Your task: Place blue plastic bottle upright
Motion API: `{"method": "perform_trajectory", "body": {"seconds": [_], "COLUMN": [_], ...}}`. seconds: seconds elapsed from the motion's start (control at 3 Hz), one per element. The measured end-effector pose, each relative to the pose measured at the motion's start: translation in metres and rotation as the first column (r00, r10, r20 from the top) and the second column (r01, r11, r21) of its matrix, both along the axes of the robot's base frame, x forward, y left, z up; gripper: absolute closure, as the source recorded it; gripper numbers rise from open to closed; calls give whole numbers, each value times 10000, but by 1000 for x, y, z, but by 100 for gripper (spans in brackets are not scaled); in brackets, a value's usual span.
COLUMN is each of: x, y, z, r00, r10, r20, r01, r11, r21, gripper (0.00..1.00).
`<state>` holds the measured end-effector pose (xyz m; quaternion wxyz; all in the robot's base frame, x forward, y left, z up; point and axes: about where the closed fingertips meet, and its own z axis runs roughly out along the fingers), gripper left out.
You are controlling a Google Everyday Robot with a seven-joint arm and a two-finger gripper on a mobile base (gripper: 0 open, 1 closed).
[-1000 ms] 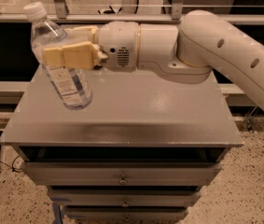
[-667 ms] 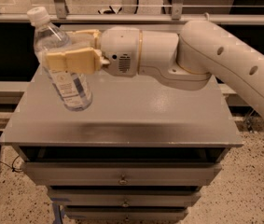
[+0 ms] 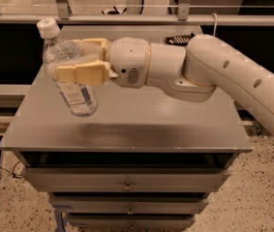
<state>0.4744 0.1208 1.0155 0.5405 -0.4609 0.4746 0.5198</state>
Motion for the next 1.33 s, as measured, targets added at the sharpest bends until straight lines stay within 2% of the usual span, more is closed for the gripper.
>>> {"method": "perform_trajectory", "body": {"seconds": [0.33, 0.67, 1.0, 1.33], "x": [2, -1, -10, -8], "y": [-5, -15, -30, -32], "z": [-7, -21, -44, -51], "r00": [9998, 9999, 9995, 9994], "r10": [-6, -73, -268, -273], "r20": [186, 132, -152, -203], "r01": [-1, 64, 283, 294], "r11": [9991, 9977, 9936, 9933], "r21": [421, 682, 1094, 1117], "gripper": [100, 100, 100, 100]}}
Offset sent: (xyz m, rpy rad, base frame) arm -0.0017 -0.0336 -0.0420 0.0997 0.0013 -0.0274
